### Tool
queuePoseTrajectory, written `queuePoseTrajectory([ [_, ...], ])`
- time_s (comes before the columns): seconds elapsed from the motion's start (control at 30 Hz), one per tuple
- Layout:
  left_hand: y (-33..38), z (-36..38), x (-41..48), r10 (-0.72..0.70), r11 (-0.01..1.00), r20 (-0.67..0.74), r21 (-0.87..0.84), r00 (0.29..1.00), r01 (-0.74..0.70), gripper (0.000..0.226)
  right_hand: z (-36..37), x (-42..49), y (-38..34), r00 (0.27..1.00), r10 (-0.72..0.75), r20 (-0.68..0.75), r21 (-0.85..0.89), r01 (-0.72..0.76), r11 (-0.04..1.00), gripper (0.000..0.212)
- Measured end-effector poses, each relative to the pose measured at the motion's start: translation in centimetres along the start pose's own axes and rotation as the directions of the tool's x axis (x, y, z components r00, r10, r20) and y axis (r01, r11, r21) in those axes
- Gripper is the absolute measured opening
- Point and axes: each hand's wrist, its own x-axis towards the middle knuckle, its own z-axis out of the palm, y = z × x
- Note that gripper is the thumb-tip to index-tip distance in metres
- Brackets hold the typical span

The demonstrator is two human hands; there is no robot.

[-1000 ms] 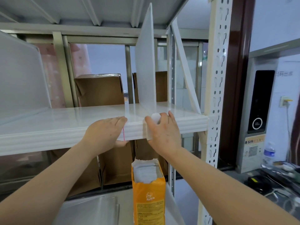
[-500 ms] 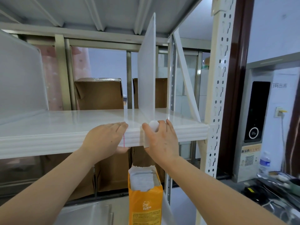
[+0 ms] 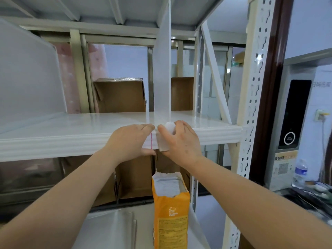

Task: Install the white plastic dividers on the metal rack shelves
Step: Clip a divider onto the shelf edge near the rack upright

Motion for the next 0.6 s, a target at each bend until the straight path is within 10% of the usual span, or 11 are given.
queuePoseTrajectory([
  [0.3,-1.3,0.0,-2.2,-0.036,0.994,-0.129,0.095,0.991,0.048,0.062,-1.7,0.0,3.0,0.979,-0.148,0.14,0.025,0.146,0.989,0.089],
  [0.6,-0.7,0.0,-2.2,-0.071,0.996,-0.153,0.05,0.986,0.08,0.062,0.3,0.0,3.2,0.986,-0.156,-0.058,-0.084,0.151,0.985,0.094],
])
